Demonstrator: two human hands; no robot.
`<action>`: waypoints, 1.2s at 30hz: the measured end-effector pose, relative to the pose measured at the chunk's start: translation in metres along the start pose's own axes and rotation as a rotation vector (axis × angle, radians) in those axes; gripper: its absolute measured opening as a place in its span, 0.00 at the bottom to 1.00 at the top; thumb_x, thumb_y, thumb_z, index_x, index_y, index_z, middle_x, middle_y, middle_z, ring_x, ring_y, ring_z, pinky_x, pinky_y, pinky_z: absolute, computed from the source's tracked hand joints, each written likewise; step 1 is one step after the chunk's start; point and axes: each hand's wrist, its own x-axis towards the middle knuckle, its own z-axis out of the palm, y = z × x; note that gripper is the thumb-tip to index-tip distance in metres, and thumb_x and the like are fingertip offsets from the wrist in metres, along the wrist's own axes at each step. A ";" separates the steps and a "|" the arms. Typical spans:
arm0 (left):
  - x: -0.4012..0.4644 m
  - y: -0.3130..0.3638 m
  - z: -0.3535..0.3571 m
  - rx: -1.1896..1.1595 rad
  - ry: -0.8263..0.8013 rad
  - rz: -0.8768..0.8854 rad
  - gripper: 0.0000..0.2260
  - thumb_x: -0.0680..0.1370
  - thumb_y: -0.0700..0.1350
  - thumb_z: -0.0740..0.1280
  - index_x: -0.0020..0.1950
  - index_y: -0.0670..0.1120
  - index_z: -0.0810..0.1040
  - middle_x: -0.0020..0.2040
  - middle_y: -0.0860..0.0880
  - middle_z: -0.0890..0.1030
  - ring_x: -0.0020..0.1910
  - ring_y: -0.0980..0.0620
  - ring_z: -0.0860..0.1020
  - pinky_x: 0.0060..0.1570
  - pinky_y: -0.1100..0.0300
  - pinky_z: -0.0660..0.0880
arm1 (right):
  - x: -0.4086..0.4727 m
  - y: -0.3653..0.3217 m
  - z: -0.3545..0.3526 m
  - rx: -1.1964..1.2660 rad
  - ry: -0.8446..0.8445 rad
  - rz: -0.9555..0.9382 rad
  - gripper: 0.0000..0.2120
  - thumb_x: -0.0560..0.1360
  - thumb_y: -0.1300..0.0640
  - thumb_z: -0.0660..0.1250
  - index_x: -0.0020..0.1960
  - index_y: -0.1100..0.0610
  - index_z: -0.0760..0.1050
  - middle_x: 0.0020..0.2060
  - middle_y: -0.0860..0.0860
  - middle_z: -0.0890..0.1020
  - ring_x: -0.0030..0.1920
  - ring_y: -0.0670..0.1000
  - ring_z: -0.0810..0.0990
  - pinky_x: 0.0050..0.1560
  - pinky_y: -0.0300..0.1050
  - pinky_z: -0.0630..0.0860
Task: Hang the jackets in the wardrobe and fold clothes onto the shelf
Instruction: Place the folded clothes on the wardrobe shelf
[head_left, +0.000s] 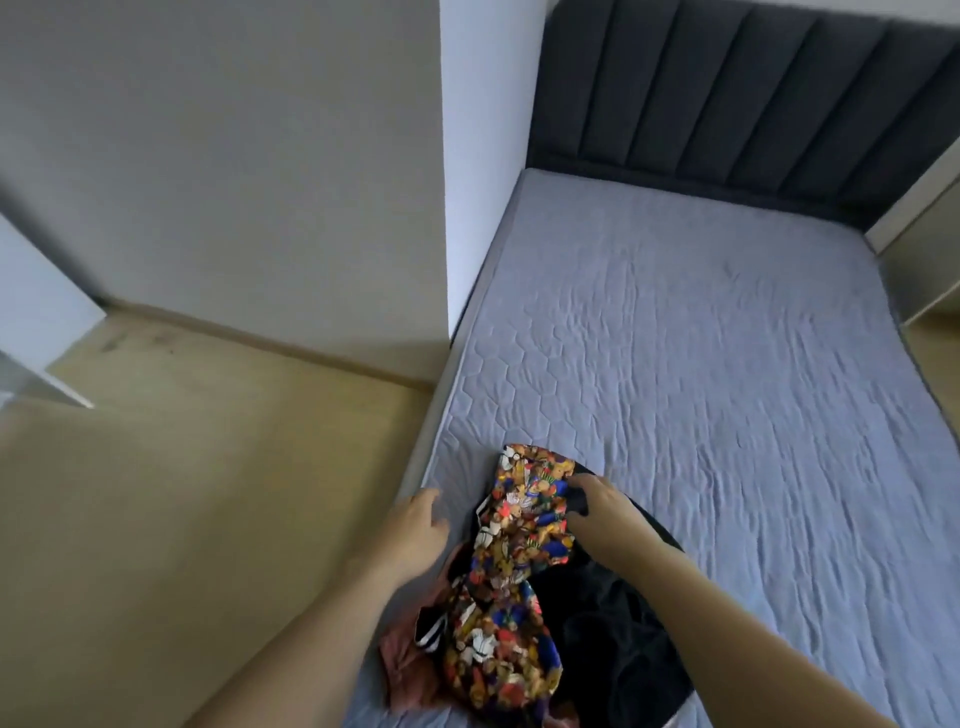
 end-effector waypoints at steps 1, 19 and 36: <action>0.020 -0.010 0.022 -0.045 -0.010 -0.052 0.15 0.82 0.48 0.57 0.68 0.46 0.70 0.65 0.45 0.76 0.61 0.47 0.75 0.61 0.57 0.70 | 0.025 0.009 0.016 -0.022 -0.016 -0.029 0.26 0.77 0.56 0.59 0.75 0.53 0.61 0.73 0.51 0.65 0.67 0.53 0.70 0.61 0.45 0.73; 0.214 -0.144 0.385 -0.224 0.242 -0.093 0.19 0.77 0.55 0.65 0.67 0.53 0.70 0.67 0.52 0.68 0.66 0.47 0.66 0.63 0.52 0.62 | 0.347 0.105 0.278 -1.310 -0.254 -0.619 0.12 0.74 0.50 0.62 0.56 0.51 0.74 0.50 0.48 0.77 0.61 0.55 0.73 0.71 0.64 0.48; 0.098 -0.029 0.232 -0.666 -0.134 -0.095 0.04 0.66 0.50 0.64 0.37 0.54 0.69 0.28 0.55 0.68 0.26 0.57 0.65 0.28 0.60 0.63 | 0.229 0.065 0.091 -0.864 -0.105 -0.701 0.14 0.83 0.46 0.50 0.58 0.45 0.74 0.45 0.44 0.78 0.51 0.53 0.78 0.52 0.46 0.59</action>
